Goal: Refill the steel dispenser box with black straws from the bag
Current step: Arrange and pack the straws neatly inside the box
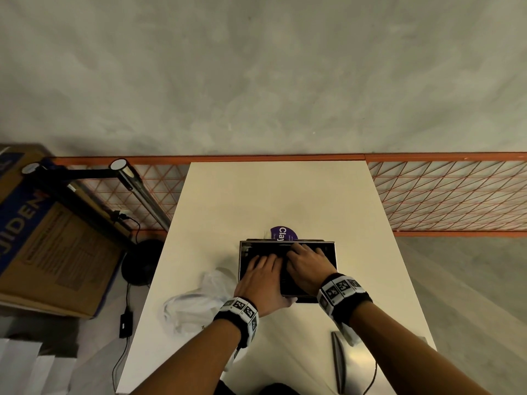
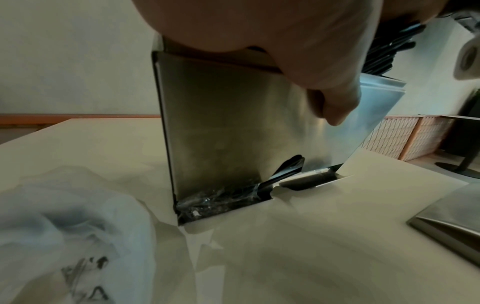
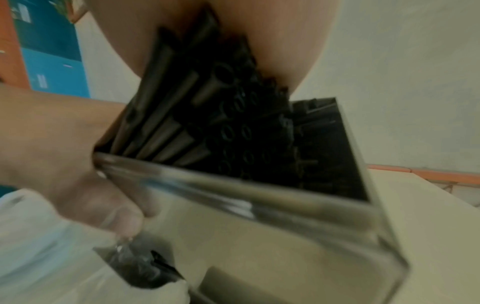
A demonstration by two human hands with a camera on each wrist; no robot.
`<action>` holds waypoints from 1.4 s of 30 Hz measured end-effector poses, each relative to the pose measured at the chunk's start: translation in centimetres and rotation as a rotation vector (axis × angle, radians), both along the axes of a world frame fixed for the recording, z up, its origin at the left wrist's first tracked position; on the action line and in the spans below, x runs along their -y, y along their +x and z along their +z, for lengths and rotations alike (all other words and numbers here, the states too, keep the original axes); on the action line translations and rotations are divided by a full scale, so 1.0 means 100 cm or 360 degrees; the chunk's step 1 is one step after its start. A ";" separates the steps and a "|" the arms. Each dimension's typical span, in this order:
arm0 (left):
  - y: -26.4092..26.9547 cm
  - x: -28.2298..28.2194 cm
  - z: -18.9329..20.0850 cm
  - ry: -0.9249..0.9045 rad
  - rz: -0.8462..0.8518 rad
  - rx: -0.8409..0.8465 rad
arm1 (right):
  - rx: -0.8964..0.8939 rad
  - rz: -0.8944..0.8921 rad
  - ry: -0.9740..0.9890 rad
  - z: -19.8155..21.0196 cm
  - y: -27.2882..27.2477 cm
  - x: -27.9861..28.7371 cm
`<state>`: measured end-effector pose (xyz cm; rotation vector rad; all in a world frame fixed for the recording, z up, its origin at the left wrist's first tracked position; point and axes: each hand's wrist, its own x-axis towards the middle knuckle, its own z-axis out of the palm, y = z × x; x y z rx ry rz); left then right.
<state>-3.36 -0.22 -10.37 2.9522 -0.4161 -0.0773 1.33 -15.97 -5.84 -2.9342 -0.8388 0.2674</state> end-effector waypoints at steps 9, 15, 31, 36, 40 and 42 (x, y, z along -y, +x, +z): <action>0.000 -0.002 0.001 0.0009 -0.0072 -0.0003 | -0.0635 -0.0313 -0.0130 0.002 0.022 -0.009; -0.007 -0.003 -0.001 -0.0018 -0.0070 0.0025 | -0.0716 -0.0370 -0.0112 -0.004 0.026 -0.012; -0.002 -0.003 0.001 -0.0091 -0.0034 0.0041 | -0.0505 -0.0474 -0.0132 -0.003 0.026 -0.005; 0.001 -0.004 0.003 -0.0014 -0.0075 0.0016 | -0.0627 -0.0632 -0.0159 0.000 0.034 -0.003; 0.000 -0.005 0.001 -0.0004 -0.0093 0.0035 | -0.0628 -0.0684 -0.0177 -0.006 0.034 -0.005; -0.001 -0.005 0.002 0.0002 -0.0099 0.0032 | -0.0639 -0.0697 -0.0171 -0.007 0.034 -0.005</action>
